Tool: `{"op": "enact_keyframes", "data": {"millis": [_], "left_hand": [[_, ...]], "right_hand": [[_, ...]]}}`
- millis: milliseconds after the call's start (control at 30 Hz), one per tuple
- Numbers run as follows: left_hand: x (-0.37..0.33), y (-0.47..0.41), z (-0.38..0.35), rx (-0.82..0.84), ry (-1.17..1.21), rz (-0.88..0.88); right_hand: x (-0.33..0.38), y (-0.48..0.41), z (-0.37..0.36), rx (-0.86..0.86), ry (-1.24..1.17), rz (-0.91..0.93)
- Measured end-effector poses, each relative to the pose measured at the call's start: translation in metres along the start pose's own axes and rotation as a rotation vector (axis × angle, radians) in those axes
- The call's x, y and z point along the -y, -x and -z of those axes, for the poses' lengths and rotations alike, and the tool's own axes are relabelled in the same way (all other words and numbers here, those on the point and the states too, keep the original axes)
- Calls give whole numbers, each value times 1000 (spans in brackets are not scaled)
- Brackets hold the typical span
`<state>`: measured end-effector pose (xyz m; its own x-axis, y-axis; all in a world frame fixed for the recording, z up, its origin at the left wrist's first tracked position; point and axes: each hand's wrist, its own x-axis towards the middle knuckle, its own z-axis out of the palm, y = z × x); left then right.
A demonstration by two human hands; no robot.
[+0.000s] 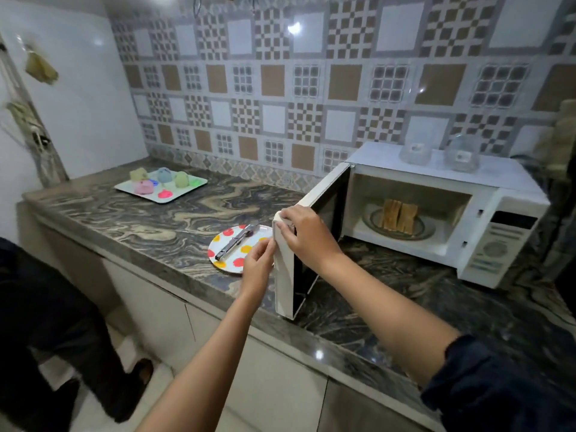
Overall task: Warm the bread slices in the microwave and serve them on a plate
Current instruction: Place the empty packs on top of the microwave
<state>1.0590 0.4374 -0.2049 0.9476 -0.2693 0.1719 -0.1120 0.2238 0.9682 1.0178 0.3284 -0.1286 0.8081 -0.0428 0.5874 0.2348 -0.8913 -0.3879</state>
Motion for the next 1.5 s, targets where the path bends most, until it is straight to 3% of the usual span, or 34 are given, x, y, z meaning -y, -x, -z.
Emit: {"op": "enact_keyframes", "data": {"millis": [233,467,667,900,1100,1300,1500], "left_hand": [[20,43,-76,203,18,-54],[31,51,-178,384,-61,-57],[51,37,-259,387,-93,-35],[71,-16,-325,570,-211,-83],[87,-53,-365,703,-381,-243],[94,-67,-382,737,-445,-243],[107,-70,-391,815,-607,-183]], "right_hand": [[-48,65,54,-220,92,-25],[-107,106,118,-273,302,-176],[-165,103,159,-283,291,-365],[-238,87,196,-304,203,-441],[-282,73,218,-154,383,-467],[-310,59,242,9,617,-584],[-340,53,251,213,697,-604]]}}
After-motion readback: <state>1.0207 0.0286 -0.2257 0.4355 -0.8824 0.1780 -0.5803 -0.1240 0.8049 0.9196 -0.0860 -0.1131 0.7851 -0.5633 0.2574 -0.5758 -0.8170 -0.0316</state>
